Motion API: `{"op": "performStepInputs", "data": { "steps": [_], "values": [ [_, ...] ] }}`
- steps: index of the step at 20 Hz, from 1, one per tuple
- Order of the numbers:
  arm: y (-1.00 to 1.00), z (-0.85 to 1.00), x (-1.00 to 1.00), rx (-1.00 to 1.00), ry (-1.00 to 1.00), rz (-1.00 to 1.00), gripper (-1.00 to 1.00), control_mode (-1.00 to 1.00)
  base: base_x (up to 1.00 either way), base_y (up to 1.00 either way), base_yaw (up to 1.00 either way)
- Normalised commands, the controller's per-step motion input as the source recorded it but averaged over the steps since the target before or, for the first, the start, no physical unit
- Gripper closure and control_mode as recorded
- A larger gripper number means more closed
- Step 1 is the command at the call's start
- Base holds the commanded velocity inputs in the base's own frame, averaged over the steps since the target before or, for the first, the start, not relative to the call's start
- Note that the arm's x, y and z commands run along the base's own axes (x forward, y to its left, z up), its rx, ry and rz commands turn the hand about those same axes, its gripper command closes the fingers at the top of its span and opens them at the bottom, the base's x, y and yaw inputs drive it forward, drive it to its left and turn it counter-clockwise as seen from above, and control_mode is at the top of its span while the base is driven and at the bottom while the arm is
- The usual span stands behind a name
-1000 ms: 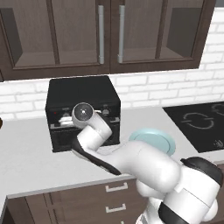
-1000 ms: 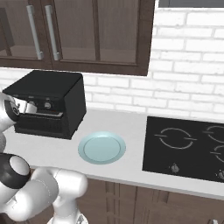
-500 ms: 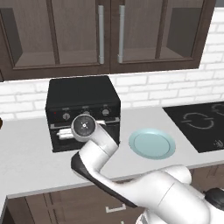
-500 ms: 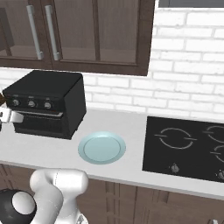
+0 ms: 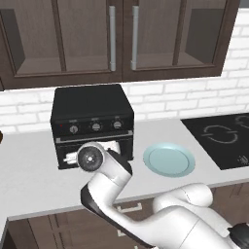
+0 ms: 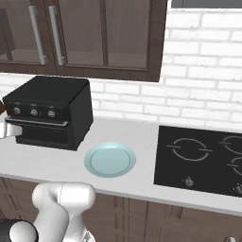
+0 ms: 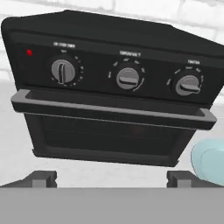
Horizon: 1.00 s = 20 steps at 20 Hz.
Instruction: Pick up the kebab skewer and baguette bread, and place them inside the toaster oven. Close the toaster oven door and start by setting the timer.
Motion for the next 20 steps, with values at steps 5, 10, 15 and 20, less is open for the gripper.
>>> {"op": "performStepInputs", "data": {
  "steps": [5,10,15,20],
  "values": [
    [0.0,0.0,0.0,-0.04,-0.07,0.0,-1.0,-1.0,0.0,0.0,0.0],
    [0.13,0.0,-0.01,0.01,-0.2,0.0,-1.0,-1.0,0.0,0.0,0.0],
    [0.11,0.0,-0.01,0.01,-0.35,0.0,-1.0,-1.0,0.0,0.0,0.0],
    [0.29,0.25,0.32,0.0,-0.17,0.0,-1.0,-1.0,0.0,0.0,0.0]
  ]
}}
